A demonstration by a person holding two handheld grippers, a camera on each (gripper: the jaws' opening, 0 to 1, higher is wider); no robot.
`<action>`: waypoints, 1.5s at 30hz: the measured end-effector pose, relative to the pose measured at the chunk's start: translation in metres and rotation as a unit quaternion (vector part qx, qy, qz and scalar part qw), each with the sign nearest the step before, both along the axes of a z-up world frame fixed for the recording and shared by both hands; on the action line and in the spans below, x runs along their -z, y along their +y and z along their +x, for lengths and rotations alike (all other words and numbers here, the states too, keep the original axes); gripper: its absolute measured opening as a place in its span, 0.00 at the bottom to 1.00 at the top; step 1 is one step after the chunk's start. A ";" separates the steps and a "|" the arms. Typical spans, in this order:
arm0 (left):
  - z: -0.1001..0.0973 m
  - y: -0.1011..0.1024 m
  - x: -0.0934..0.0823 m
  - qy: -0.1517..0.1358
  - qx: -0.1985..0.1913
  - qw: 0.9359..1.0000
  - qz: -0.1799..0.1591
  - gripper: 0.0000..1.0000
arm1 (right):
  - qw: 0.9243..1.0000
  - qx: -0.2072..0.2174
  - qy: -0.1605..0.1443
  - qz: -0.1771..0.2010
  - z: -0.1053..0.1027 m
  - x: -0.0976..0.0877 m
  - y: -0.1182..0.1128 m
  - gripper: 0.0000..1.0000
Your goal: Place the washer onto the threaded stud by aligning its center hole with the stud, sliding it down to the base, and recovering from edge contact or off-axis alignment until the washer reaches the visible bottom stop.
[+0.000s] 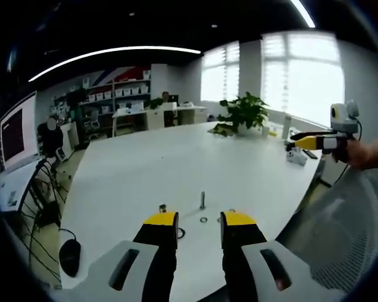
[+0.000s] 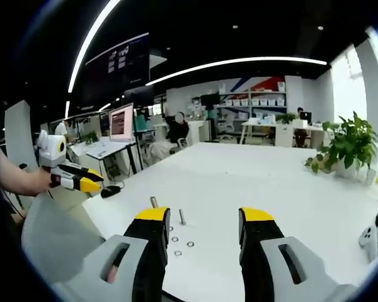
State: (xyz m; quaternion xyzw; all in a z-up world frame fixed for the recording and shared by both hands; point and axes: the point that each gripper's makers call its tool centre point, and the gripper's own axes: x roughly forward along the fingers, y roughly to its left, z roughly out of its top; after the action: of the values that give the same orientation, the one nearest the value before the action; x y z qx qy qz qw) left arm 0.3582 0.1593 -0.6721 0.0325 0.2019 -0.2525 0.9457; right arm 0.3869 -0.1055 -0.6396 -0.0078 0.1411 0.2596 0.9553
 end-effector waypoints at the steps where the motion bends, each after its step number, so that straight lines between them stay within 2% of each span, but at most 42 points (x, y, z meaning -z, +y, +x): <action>1: 0.000 0.000 0.000 -0.001 -0.001 1.000 0.004 0.25 | 1.000 -0.002 0.004 -0.002 0.000 0.002 0.000 0.46; 6: 0.001 0.004 0.004 0.006 -0.012 1.000 0.011 0.25 | 0.999 -0.026 0.020 0.001 -0.003 0.008 0.010 0.45; 10: 0.003 0.007 0.007 0.013 -0.020 1.000 0.019 0.26 | 0.999 -0.043 0.010 -0.007 -0.007 0.006 0.016 0.44; 13: 0.002 0.008 0.012 0.023 -0.022 0.999 0.033 0.26 | 0.998 -0.058 0.015 -0.004 -0.010 0.007 0.022 0.44; 19: 0.003 0.012 0.014 0.025 -0.031 0.998 0.050 0.26 | 0.998 -0.065 0.016 0.011 -0.010 0.005 0.024 0.44; 26: 0.003 0.015 0.018 0.032 -0.039 0.996 0.067 0.26 | 0.997 -0.079 0.014 0.009 -0.014 0.005 0.029 0.43; 34: 0.002 0.016 0.021 0.039 -0.038 0.996 0.069 0.25 | 0.994 -0.105 0.024 0.005 -0.021 0.009 0.041 0.43; 36: 0.002 0.016 0.022 0.039 -0.038 0.996 0.069 0.25 | 0.992 -0.118 0.033 -0.009 -0.025 0.015 0.046 0.44; 37: 0.001 0.018 0.026 0.047 -0.041 0.995 0.079 0.26 | 0.992 -0.123 0.032 -0.012 -0.027 0.016 0.048 0.44; 41: 0.002 0.018 0.023 0.042 -0.040 0.996 0.071 0.25 | 0.988 -0.145 0.033 -0.028 -0.032 0.019 0.057 0.44; 45: 0.001 0.019 0.025 0.048 -0.040 0.996 0.065 0.25 | 0.989 -0.143 0.035 -0.029 -0.033 0.020 0.056 0.44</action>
State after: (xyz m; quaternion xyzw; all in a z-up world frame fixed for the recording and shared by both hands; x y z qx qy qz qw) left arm 0.3588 0.1780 -0.6974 0.0738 0.2645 -0.2017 0.9402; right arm 0.3540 -0.0498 -0.6593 -0.0465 0.1795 0.3896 0.9021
